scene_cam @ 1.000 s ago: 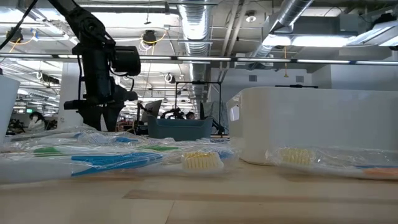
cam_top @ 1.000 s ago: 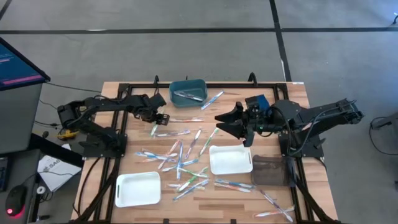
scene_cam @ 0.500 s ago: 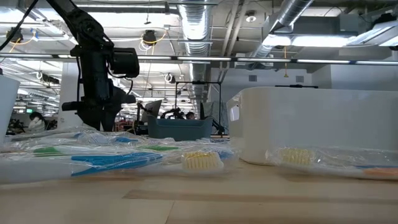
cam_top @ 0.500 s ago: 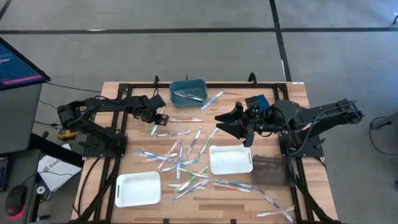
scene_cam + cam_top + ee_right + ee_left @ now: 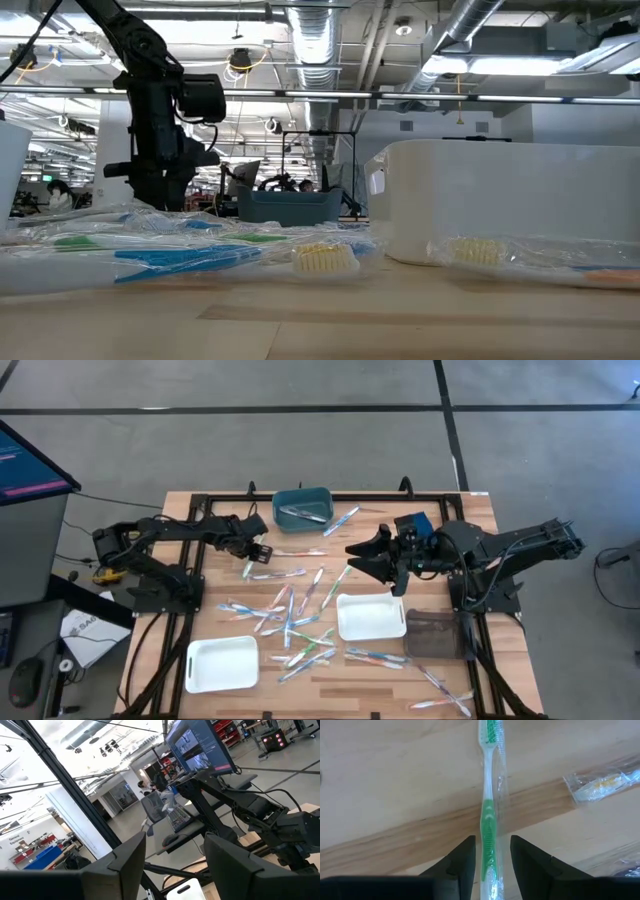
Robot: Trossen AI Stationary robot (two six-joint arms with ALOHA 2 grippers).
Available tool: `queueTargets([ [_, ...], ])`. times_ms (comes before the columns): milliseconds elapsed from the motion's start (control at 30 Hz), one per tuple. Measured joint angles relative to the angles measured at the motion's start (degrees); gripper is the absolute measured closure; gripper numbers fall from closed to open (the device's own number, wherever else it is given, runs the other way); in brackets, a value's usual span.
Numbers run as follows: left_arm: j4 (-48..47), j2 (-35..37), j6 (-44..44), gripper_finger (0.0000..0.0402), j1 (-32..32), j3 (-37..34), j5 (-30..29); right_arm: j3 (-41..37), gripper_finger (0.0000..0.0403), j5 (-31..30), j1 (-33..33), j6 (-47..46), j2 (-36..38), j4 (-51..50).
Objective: Pick & Place Toothbrushes
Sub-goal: Put the green toothbrush into the bottom white bin
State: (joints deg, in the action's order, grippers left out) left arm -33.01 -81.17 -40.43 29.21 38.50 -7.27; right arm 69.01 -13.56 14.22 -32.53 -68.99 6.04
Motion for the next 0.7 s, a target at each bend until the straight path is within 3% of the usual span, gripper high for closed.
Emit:
queueTargets([
  [700,0.65,-0.65,0.79,0.0286,-0.39,-0.02,-0.37,0.0,0.0207,0.02,0.0,0.09,0.0,-0.46],
])
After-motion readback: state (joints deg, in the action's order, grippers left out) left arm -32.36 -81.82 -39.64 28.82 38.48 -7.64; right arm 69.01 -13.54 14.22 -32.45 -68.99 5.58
